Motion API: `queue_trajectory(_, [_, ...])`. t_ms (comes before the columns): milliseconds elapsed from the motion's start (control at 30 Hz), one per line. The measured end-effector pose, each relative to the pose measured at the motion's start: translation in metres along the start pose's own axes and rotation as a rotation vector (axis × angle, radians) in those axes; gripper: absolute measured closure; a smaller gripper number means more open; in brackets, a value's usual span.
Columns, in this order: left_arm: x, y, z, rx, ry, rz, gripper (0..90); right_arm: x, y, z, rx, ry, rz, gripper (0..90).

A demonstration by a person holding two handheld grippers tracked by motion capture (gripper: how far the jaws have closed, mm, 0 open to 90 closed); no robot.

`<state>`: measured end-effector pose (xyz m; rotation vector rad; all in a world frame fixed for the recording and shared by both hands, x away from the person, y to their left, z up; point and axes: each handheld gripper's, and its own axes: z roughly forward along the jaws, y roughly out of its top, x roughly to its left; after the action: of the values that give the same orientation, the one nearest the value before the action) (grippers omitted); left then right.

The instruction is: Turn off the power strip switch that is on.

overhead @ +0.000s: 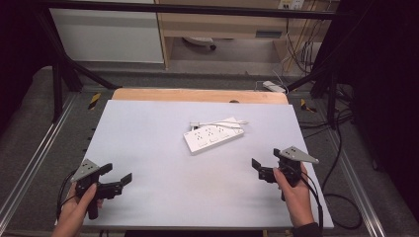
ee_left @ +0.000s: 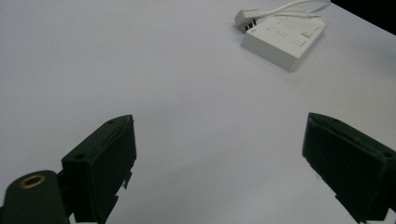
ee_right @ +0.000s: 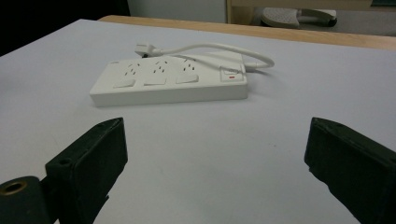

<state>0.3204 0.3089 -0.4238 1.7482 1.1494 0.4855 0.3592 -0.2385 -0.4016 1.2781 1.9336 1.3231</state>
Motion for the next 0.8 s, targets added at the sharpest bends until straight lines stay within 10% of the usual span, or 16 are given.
queue_trajectory(800, [0.002,-0.003,0.002,0.038,0.011,-0.001,9.5,0.014,0.043,0.019,0.120,0.040,-0.095,6.3])
